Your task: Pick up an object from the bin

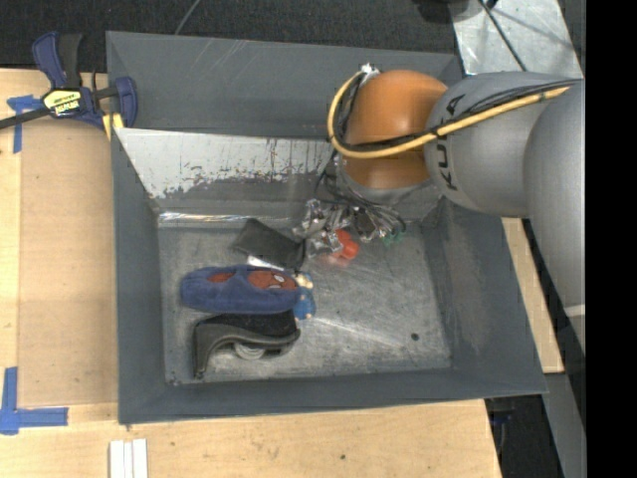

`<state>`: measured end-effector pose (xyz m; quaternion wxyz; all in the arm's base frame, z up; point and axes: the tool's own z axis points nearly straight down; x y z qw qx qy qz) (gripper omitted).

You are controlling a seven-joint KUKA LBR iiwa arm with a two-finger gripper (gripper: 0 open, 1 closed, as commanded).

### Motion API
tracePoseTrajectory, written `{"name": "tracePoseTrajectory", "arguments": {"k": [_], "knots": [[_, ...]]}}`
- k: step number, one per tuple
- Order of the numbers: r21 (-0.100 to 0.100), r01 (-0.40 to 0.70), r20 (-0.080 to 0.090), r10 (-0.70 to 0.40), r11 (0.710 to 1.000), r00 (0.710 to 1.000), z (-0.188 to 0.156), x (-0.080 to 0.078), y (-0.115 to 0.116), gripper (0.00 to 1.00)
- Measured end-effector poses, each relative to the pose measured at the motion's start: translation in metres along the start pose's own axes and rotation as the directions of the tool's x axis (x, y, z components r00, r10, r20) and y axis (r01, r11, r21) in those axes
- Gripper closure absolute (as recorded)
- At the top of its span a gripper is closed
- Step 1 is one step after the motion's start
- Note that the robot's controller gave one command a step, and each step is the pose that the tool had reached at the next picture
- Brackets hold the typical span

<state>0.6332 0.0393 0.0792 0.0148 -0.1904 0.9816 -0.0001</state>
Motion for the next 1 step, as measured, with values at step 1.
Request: {"name": "tracePoseTrajectory", "arguments": {"k": [1], "knots": [[-0.001,-0.008,-0.016,0.008,1.0,1.0,-0.1875,0.0118,0.0048,1.0]]}}
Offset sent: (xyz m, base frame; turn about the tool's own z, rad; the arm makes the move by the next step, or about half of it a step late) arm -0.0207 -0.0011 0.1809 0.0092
